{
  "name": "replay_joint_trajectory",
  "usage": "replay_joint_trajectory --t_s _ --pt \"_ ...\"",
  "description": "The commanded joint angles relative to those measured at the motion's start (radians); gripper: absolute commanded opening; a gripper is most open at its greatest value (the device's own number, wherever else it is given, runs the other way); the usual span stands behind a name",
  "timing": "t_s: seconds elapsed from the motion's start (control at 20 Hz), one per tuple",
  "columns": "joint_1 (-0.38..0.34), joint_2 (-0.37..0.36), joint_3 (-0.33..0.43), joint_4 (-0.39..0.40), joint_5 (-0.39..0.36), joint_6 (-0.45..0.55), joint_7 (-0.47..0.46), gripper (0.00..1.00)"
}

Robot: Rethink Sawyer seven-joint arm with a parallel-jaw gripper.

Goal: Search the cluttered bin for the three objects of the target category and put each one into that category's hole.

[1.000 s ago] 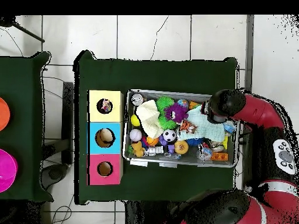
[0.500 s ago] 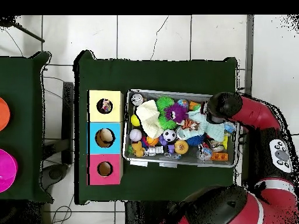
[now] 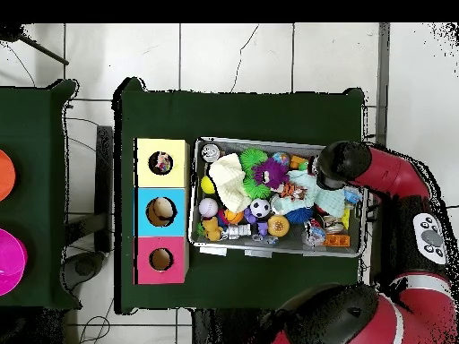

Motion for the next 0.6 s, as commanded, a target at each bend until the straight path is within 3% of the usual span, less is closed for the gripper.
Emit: replay_joint_trajectory --t_s 0.05,0.3,0.6 --pt "0.014 0.100 0.049 -0.007 -0.028 -0.028 -0.023 0.00" --pt "0.025 0.044 0.039 0.030 -0.003 0.045 -0.005 0.00" --pt "0.078 -0.176 0.001 0.170 0.076 0.233 0.073 0.00"
